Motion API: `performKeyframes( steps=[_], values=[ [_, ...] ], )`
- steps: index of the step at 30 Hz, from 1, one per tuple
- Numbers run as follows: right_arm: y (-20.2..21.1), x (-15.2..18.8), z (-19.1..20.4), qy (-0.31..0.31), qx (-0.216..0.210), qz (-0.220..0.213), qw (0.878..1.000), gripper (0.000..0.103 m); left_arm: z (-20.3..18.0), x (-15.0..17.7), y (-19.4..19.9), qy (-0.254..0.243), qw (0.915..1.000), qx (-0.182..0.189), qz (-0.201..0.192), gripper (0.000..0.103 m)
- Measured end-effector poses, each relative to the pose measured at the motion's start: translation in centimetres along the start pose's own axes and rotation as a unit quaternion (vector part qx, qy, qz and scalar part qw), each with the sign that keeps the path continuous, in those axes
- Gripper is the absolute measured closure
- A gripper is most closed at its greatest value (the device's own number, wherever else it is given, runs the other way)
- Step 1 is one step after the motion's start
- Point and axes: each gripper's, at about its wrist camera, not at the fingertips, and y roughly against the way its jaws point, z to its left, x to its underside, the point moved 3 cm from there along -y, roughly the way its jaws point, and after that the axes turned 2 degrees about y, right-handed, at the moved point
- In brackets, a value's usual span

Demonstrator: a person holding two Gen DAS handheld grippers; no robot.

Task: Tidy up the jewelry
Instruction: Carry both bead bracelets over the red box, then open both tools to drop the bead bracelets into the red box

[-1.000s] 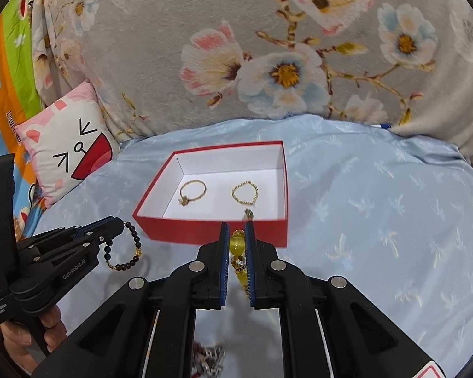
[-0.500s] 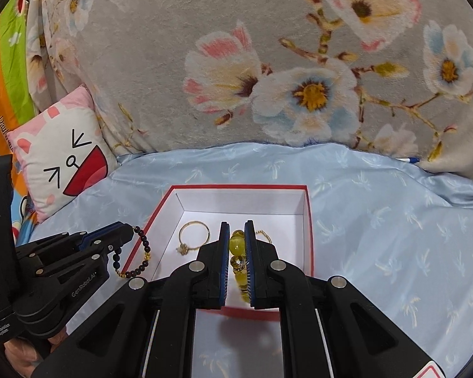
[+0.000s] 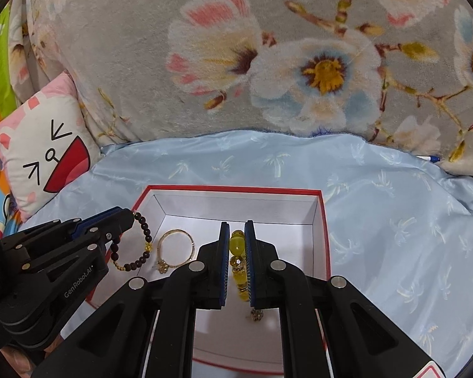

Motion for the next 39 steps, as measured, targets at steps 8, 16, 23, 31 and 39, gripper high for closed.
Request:
performKeyframes(
  steps=[8, 16, 23, 31, 39],
  values=[
    [-3.4, 0.8, -1.5, -0.003, 0.019, 0.034, 0.999, 0.094, 0.0, 0.2, -2.8, 0.006, 0.9997, -0.002, 0.022, 0.095],
    [-2.3, 0.9, -2.2, -0.004, 0.039, 0.012, 0.999, 0.062, -0.4, 0.5, -3.4, 0.006, 0.9997, -0.021, 0.014, 0.062],
    [-0.6, 1.5, -1.8, -0.006, 0.032, 0.001, 0.999, 0.057, -0.8, 0.7, -2.5, 0.002, 0.9997, -0.023, 0.009, 0.060],
    [1.9, 2.3, -1.0, 0.006, 0.041, -0.010, 0.999, 0.056, -0.7, 1.3, -0.6, 0.006, 0.9998, -0.019, 0.007, 0.060],
    [5.8, 4.4, -0.8, 0.005, 0.044, -0.018, 0.999, 0.056, -0.1, 3.1, 2.9, 0.004, 0.9998, -0.020, 0.002, 0.060]
  ],
)
